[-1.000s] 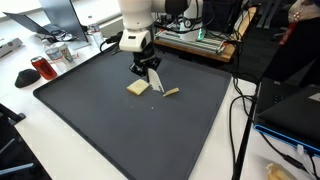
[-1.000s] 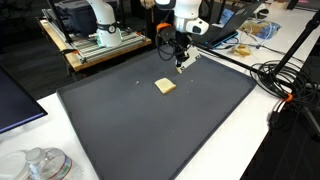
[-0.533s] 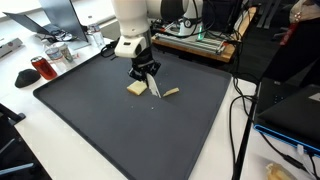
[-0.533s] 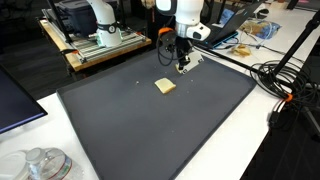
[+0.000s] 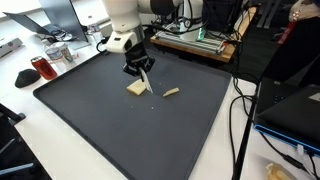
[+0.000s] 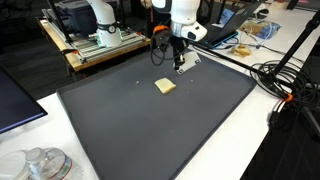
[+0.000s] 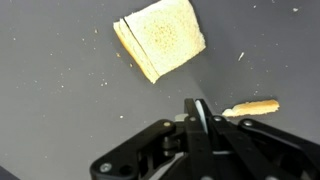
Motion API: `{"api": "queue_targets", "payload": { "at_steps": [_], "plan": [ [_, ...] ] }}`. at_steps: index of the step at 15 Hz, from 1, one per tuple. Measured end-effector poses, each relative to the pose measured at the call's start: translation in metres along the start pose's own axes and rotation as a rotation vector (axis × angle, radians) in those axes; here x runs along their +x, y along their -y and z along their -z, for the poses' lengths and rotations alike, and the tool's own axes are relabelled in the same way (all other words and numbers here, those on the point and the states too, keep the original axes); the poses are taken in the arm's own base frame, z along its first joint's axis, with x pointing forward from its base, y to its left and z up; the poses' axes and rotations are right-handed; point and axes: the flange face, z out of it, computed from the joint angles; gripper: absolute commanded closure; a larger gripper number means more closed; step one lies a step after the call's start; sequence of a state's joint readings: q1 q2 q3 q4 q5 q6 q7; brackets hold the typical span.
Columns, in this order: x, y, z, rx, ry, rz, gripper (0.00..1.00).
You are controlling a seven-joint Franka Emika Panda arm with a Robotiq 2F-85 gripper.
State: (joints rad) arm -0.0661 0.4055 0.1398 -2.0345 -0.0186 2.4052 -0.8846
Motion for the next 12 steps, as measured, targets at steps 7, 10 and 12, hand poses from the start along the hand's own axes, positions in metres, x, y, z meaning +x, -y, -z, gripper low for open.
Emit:
{"api": "queue_targets", "payload": {
  "at_steps": [7,10,12],
  "plan": [
    [-0.016,0.015,0.043,-0.073,-0.036,-0.027,0.99],
    [-0.011,0.046,0.057,-0.133,-0.049,-0.02,0.99],
    [-0.009,0.068,0.062,-0.174,-0.034,-0.014,0.99]
  ]
}}
